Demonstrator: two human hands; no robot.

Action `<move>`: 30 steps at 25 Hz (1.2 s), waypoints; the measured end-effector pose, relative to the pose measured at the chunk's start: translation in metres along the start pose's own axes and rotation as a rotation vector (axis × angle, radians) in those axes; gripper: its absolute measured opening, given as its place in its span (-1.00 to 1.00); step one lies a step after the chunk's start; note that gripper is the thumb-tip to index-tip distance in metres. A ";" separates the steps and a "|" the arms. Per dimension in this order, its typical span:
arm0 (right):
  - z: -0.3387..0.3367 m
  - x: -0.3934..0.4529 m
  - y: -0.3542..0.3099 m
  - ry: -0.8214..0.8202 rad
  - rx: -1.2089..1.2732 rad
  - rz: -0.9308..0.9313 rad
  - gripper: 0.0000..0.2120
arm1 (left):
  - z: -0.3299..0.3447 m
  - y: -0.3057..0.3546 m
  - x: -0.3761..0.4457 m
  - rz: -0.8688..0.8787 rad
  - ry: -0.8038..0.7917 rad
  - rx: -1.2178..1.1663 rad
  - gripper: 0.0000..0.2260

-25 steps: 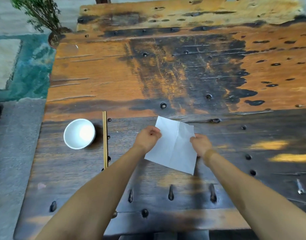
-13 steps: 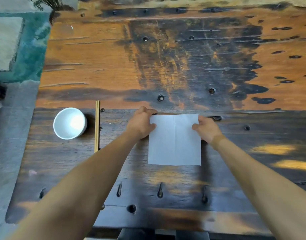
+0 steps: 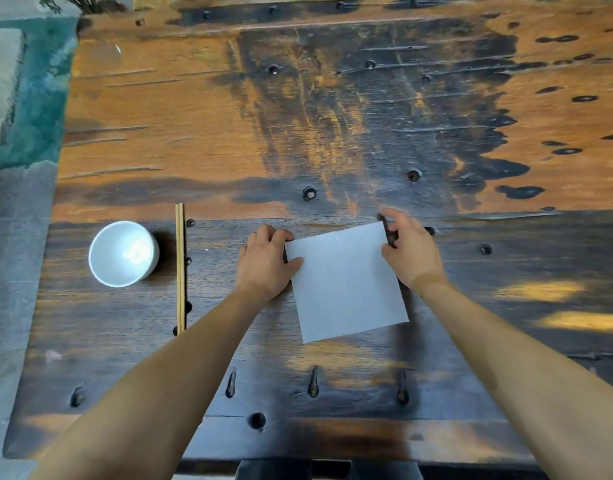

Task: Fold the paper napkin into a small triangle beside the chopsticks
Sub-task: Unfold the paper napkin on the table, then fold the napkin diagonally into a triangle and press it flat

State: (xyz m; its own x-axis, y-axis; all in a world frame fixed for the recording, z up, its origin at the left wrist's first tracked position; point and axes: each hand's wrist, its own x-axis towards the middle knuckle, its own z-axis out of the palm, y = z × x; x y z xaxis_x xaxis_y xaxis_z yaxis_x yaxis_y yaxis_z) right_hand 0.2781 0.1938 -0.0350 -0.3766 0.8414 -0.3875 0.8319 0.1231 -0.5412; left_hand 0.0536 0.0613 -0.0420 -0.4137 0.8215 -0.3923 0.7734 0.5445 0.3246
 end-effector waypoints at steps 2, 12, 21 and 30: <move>0.001 -0.011 0.005 0.041 -0.165 -0.042 -0.42 | 0.001 0.005 -0.002 -0.052 0.020 -0.004 -0.59; 0.023 -0.069 0.044 -0.094 -0.544 -0.433 -0.39 | -0.014 0.027 0.011 -0.141 -0.158 -0.189 -0.88; 0.040 -0.079 0.027 -0.159 -0.576 -0.412 -0.38 | -0.024 0.016 0.011 -0.439 -0.129 -0.631 -0.72; 0.049 -0.081 0.008 -0.155 -0.581 -0.497 -0.42 | -0.029 0.029 -0.004 0.082 0.131 -0.325 -0.96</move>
State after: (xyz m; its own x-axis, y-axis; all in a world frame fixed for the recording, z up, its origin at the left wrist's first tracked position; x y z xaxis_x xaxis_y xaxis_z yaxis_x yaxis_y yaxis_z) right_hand 0.2956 0.1010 -0.0449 -0.7783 0.5375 -0.3245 0.6144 0.7585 -0.2172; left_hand 0.0638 0.0787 -0.0060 -0.4308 0.8679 -0.2472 0.6221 0.4841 0.6153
